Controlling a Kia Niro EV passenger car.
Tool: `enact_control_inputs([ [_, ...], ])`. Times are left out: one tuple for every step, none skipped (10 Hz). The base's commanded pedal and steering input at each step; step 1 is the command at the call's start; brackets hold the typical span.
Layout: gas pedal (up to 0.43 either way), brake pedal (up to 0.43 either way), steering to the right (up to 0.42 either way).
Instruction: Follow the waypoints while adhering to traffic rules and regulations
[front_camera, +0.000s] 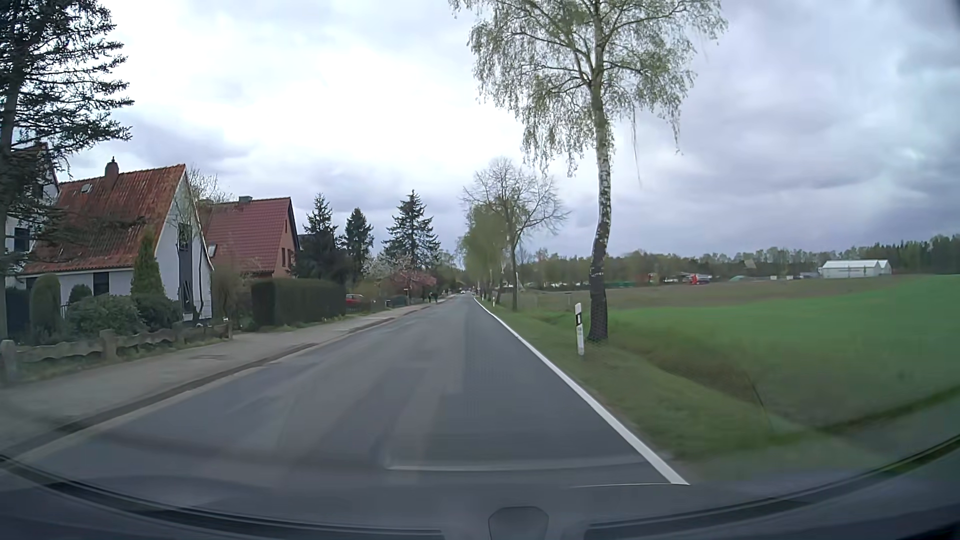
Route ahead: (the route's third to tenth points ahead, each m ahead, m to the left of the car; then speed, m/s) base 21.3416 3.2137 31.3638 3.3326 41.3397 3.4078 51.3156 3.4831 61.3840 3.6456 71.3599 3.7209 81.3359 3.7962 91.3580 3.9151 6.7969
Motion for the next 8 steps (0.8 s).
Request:
enact_control_inputs([
  [0.028,0.000,-0.003],
  [0.028,0.000,-0.003],
  [0.028,0.000,-0.003],
  [0.028,0.000,-0.003],
  [0.028,0.000,-0.003],
  [0.028,0.000,-0.003],
  [0.028,0.000,-0.003],
  [0.028,0.000,-0.004],
])
